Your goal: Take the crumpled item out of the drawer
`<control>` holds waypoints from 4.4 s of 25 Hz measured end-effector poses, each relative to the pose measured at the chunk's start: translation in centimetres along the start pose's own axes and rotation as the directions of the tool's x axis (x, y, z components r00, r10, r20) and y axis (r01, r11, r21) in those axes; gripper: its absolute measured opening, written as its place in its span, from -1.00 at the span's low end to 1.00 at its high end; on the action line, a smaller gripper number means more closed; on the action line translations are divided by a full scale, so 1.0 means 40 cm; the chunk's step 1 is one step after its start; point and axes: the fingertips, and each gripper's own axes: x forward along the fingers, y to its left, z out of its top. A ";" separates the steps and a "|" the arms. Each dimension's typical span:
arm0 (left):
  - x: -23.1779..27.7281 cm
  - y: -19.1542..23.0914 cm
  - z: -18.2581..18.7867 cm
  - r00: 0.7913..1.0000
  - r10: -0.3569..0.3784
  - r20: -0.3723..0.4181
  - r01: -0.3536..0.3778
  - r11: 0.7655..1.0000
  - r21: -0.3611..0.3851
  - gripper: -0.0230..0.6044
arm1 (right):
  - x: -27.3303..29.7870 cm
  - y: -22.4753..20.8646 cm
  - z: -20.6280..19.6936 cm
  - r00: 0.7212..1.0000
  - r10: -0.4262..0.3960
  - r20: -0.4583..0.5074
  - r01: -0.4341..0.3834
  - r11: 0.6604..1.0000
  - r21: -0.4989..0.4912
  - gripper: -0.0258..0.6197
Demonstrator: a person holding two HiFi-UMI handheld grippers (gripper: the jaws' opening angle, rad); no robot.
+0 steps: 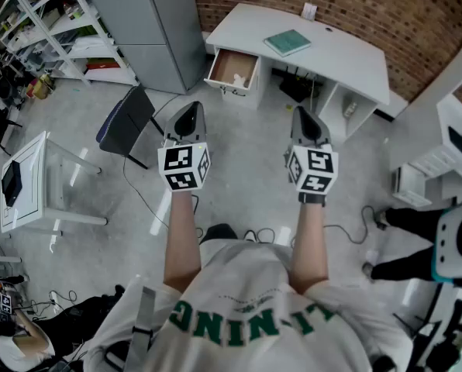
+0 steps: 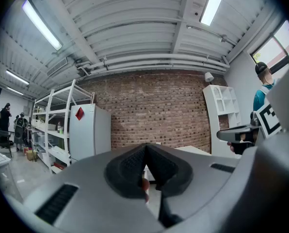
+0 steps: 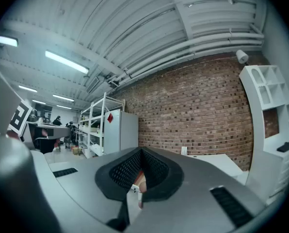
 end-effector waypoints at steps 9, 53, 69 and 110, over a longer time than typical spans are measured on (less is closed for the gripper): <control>0.041 -0.043 -0.020 1.000 -0.009 -0.010 0.008 1.000 -0.024 -0.95 | 0.045 0.005 -0.008 0.997 0.070 -0.009 -0.070 0.998 0.000 -0.93; 0.951 0.384 -0.197 0.981 -0.172 -0.091 0.162 0.981 -0.107 -0.95 | 1.050 0.111 -0.228 0.959 0.183 -0.217 -0.175 0.983 0.057 -0.93; 1.339 0.376 -0.441 0.942 -0.219 -0.255 0.158 0.958 -0.240 -0.95 | 1.415 0.017 -0.561 0.841 0.294 -0.454 -0.243 0.955 0.169 -0.93; 1.747 0.510 -1.095 0.864 -0.194 -0.464 0.015 0.932 -0.361 -0.95 | 1.929 0.022 -1.436 0.455 0.269 -0.849 -0.390 0.917 0.081 -0.48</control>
